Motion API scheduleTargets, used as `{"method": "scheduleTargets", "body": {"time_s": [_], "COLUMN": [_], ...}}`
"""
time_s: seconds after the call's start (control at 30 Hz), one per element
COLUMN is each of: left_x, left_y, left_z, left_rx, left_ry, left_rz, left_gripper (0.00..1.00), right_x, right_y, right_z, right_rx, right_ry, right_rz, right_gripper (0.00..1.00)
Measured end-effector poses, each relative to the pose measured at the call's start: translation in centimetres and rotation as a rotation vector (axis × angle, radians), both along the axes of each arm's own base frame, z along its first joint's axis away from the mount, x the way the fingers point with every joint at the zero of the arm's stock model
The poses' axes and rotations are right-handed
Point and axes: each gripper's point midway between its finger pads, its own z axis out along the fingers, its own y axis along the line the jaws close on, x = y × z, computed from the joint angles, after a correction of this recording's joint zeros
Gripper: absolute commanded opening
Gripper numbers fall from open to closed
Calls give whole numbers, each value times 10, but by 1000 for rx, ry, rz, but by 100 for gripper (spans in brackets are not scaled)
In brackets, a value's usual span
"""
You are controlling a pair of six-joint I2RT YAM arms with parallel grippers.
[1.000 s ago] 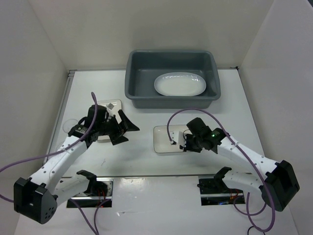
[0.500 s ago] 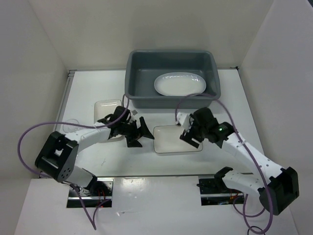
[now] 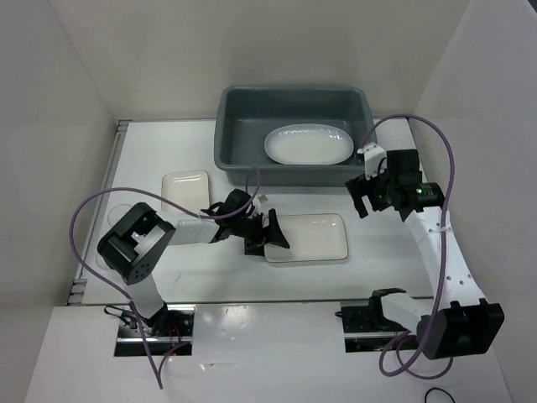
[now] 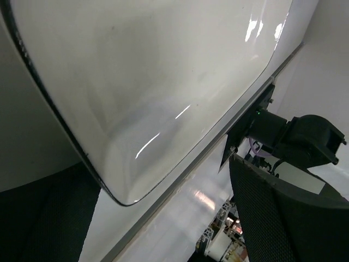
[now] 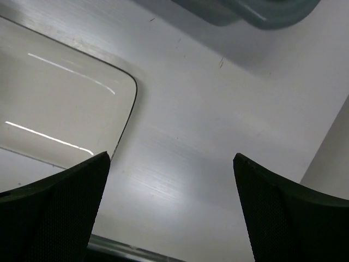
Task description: Place the mixed dishes into the plastic bin
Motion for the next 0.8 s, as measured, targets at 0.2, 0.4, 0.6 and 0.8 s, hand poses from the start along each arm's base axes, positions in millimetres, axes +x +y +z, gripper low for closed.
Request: {"method": "scheduleTargets", "body": {"time_s": [0.2, 0.4, 0.6, 0.8], "left_x": [10, 15, 13, 8], "left_y": [-9, -20, -22, -19], "left_z": [-2, -5, -13, -28], "left_rx": [-32, -67, -51, -23], "left_ry": [-26, -41, -58, -30], "left_rz": [-12, -51, -75, -85], "left_gripper": [88, 78, 44, 21], "right_x": [-16, -22, -35, -47], "right_y": [2, 0, -9, -22], "right_z": [-1, -6, -30, -43], "right_rx": [46, 33, -68, -213], "right_ry": [50, 93, 168, 199], "right_rz": [4, 68, 174, 315], "right_gripper": [86, 16, 0, 0]}}
